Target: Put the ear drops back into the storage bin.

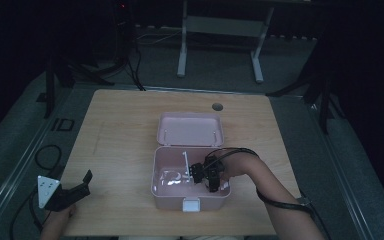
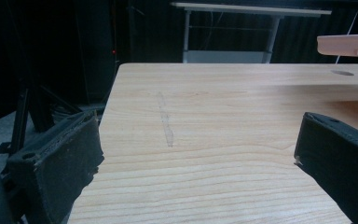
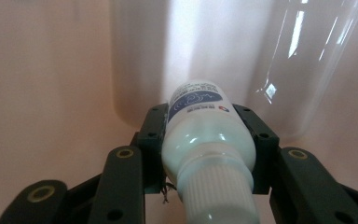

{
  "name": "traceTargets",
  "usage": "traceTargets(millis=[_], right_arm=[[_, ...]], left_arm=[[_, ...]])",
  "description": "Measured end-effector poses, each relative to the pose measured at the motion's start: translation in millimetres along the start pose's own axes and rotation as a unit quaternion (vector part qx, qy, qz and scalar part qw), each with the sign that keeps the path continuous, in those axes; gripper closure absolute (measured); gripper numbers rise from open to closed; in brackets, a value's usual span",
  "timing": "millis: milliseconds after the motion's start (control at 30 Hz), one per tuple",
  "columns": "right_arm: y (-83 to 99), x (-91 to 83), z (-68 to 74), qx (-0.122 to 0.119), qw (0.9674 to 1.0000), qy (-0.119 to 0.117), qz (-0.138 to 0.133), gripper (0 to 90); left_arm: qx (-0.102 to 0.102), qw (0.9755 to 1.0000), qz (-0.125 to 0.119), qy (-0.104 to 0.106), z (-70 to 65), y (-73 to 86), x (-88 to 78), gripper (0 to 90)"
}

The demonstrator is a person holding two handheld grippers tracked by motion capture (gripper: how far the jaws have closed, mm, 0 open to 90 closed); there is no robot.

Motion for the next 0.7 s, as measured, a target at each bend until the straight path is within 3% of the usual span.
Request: traceTargets(millis=[700], right_arm=[[-2.7, 17.4, -9.5, 0.015, 0.9998, -0.002, 0.013, 57.8]], left_arm=[[0.001, 1.0, -0.001, 0.0, -0.1, 0.0, 0.0, 1.0]])
Point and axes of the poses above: each handheld gripper's, and its own axes: x roughly forward along the jaws, y roughly out of its underside, z roughly to its left, the point moved 6 cm from there along x, roughly forward along the jaws, and after that the axes turned 10 degrees about -y, right-handed, at the moved point
